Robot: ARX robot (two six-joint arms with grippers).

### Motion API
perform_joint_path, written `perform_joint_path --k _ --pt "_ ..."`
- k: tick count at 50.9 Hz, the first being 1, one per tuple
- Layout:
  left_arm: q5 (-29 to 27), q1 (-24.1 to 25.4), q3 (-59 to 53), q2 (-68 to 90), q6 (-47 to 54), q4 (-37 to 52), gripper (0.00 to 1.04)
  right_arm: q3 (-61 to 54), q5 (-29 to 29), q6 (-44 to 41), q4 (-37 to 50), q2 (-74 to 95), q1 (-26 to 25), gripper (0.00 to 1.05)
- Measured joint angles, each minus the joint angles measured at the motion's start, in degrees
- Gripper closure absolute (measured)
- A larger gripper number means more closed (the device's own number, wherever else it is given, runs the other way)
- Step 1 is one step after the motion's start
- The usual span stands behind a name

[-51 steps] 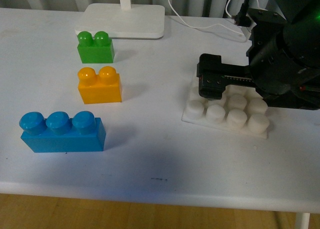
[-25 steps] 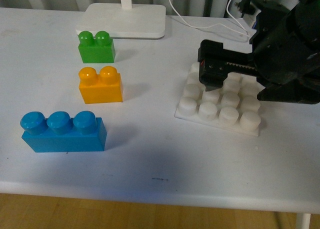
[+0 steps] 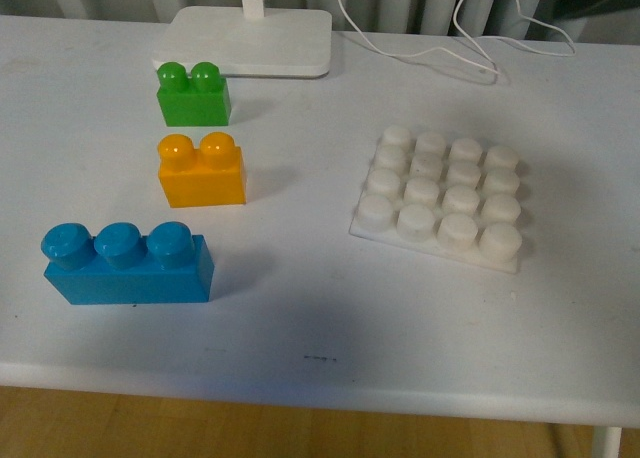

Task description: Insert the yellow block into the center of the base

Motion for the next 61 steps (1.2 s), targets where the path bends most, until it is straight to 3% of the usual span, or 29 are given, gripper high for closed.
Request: perform_joint_path --k 9,19,28,33,37,49,53,61 --pt "0.00 0.00 0.00 0.00 0.00 0.00 0.06 -11.21 -3.82 -2.64 6.34 -18.34 -7.04 0.09" --pt "0.00 0.00 0.00 0.00 0.00 0.00 0.06 -23.47 -12.66 -3.48 6.01 -38.56 -20.13 0.09" --pt "0.00 0.00 0.00 0.00 0.00 0.00 0.06 -28.76 -13.62 -3.61 5.86 -50.23 -24.41 0.09" --pt "-0.04 0.00 0.00 0.00 0.00 0.00 0.06 -35.10 -3.48 -10.67 18.99 -53.94 -21.66 0.29" --pt "0.02 0.00 0.00 0.00 0.00 0.00 0.06 -37.70 3.30 -13.44 20.52 -56.11 -16.98 0.45" --pt "-0.02 0.00 0.00 0.00 0.00 0.00 0.06 -41.55 4.15 -15.21 20.74 -59.45 -14.27 0.82" --pt "0.00 0.00 0.00 0.00 0.00 0.00 0.06 -42.93 4.17 -15.45 20.74 -61.09 -14.25 1.02" --pt "0.00 0.00 0.00 0.00 0.00 0.00 0.06 -44.52 4.20 -15.61 20.15 -63.67 -14.25 1.04"
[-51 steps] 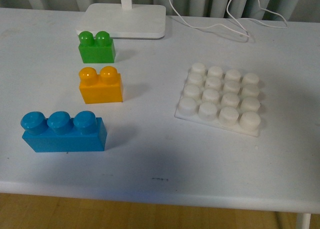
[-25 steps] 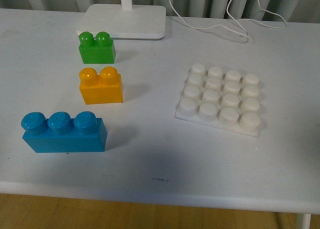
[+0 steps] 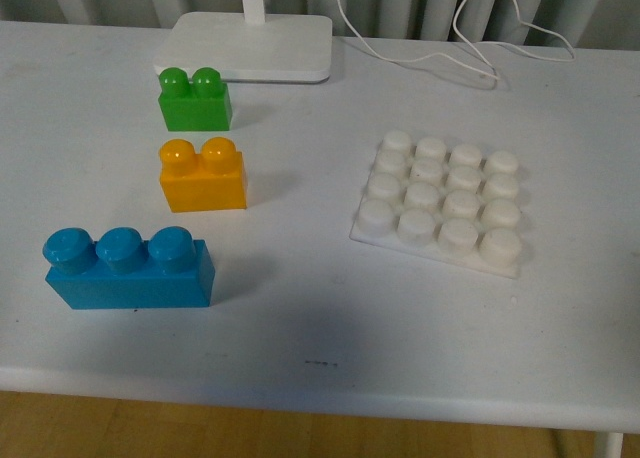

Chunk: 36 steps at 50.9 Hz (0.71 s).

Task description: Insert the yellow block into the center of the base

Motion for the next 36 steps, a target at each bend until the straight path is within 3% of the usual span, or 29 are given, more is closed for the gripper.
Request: perform_joint_path --k 6,36 --pt "-0.02 0.00 0.00 0.00 0.00 0.00 0.06 -0.96 -0.04 -0.02 -7.15 -6.99 0.00 1.04" --pt "0.00 0.00 0.00 0.00 0.00 0.00 0.06 -3.85 -0.04 -0.02 -7.15 -10.95 0.00 1.04"
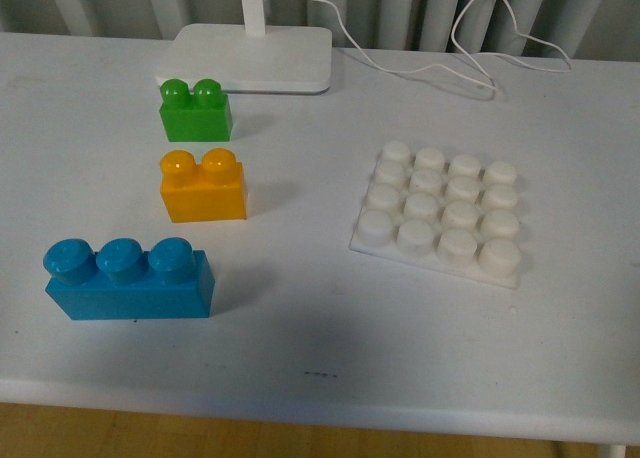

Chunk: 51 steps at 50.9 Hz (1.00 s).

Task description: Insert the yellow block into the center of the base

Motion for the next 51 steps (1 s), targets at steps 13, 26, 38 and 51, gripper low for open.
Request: perform_joint_path --k 13,26,38,51 --pt "0.00 0.00 0.00 0.00 0.00 0.00 0.06 0.00 0.00 0.00 0.00 0.00 0.00 1.04" --pt "0.00 0.00 0.00 0.00 0.00 0.00 0.06 0.00 0.00 -0.09 0.00 0.00 0.00 0.83" --pt "-5.79 -1.77 0.09 1.40 -1.33 1.11 0.06 0.00 0.00 -0.09 0.00 0.00 0.00 0.46" --pt "4.44 -1.60 6.84 23.87 2.69 17.33 0.06 0.00 0.00 -0.04 0.00 0.00 0.00 0.07"
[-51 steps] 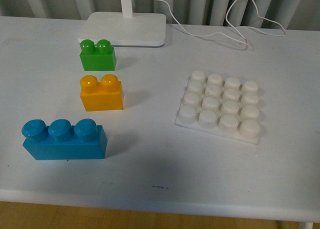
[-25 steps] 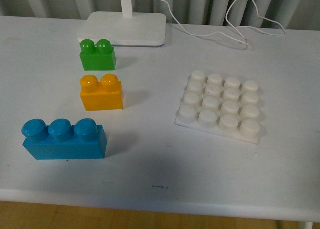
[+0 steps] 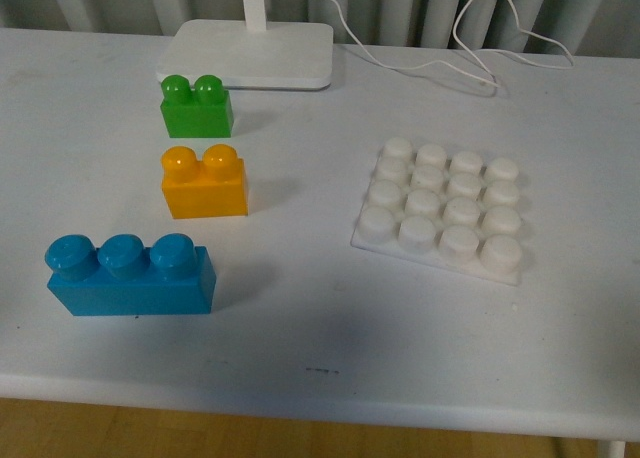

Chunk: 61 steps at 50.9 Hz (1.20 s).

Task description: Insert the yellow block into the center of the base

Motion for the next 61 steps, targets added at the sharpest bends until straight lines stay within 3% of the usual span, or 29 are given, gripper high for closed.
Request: perform_joint_path --k 7,15,28,42,47,61 --pt "12.94 1.18 7.63 16.35 7.87 5.33 0.06 0.00 0.00 -0.02 0.00 0.00 0.00 0.09" --pt "25.46 1.18 17.70 32.50 20.09 -1.38 0.06 0.00 0.00 -0.02 0.00 0.00 0.00 0.09" --pt "33.18 -0.70 37.86 50.12 41.38 -22.49 0.06 0.00 0.00 -0.02 0.00 0.00 0.00 0.09" --pt "30.99 -4.02 55.32 62.69 60.52 -49.03 0.06 0.00 0.00 -0.02 0.00 0.00 0.00 0.09" --pt "26.80 -5.51 60.11 66.60 66.60 -56.50 0.06 0.00 0.00 -0.02 0.00 0.00 0.00 0.09" --pt "13.03 -7.63 67.34 75.67 78.73 -60.15 0.06 0.00 0.00 -0.02 0.00 0.00 0.00 0.09"
